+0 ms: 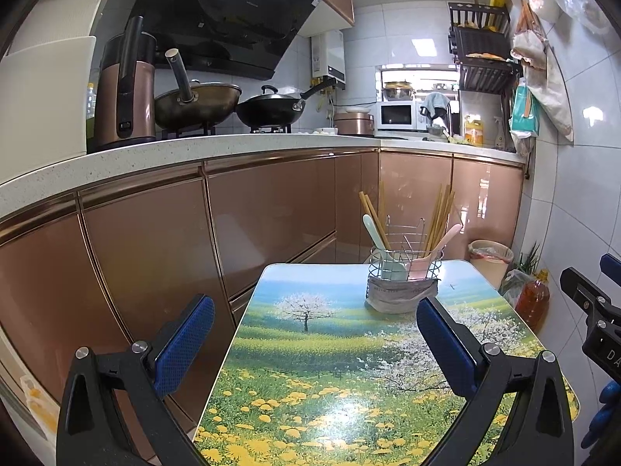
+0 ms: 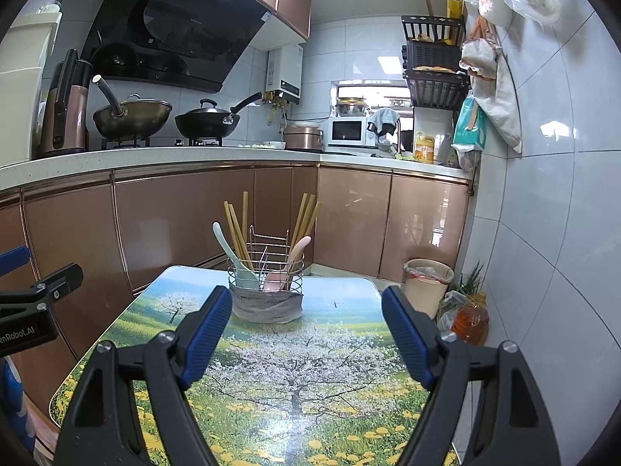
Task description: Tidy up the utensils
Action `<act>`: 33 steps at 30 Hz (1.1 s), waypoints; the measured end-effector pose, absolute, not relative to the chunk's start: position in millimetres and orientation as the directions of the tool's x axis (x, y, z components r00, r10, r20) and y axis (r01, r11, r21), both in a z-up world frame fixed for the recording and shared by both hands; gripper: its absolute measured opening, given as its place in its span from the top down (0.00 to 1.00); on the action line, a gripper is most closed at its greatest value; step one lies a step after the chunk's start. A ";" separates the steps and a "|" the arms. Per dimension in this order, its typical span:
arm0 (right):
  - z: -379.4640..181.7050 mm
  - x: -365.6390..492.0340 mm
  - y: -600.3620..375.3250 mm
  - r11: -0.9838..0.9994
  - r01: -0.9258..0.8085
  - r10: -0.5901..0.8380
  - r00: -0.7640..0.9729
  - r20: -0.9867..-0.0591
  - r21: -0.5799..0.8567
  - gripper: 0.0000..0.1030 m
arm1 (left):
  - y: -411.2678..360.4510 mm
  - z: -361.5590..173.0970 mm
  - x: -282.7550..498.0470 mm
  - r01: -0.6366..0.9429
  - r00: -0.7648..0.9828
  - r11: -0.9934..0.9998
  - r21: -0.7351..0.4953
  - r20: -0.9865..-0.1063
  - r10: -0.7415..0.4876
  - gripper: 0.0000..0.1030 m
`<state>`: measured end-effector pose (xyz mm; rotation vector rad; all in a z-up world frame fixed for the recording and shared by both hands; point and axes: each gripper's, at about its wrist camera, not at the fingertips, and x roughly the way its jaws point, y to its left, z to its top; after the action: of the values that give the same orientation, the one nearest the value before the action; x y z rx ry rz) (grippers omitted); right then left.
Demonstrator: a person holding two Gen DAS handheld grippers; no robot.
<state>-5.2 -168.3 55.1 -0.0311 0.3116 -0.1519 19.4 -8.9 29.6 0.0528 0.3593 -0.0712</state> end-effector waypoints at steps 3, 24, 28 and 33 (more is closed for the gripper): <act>55.2 -5.9 -170.3 0.988 0.147 -0.156 0.939 -0.305 -0.053 0.24 | -8.9 29.2 19.8 0.077 0.933 0.996 0.041 -0.356 -0.057 0.00; 52.9 -5.6 -171.4 0.989 0.143 -0.149 0.942 -0.301 -0.042 0.23 | -13.2 28.5 17.8 0.068 0.929 0.997 0.046 -0.366 -0.047 0.00; 52.9 -5.9 -171.0 0.989 0.145 -0.151 0.942 -0.301 -0.042 0.23 | -14.4 28.9 17.0 0.067 0.930 0.997 0.050 -0.365 -0.044 0.00; 49.9 -4.3 -170.8 0.988 0.148 -0.153 0.940 -0.304 -0.040 0.23 | -15.0 29.4 16.8 0.066 0.931 0.996 0.054 -0.363 -0.042 0.00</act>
<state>-4.3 -170.8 49.9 -0.0171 0.3119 -0.1536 16.8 -15.0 29.4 0.0653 0.3701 -0.0554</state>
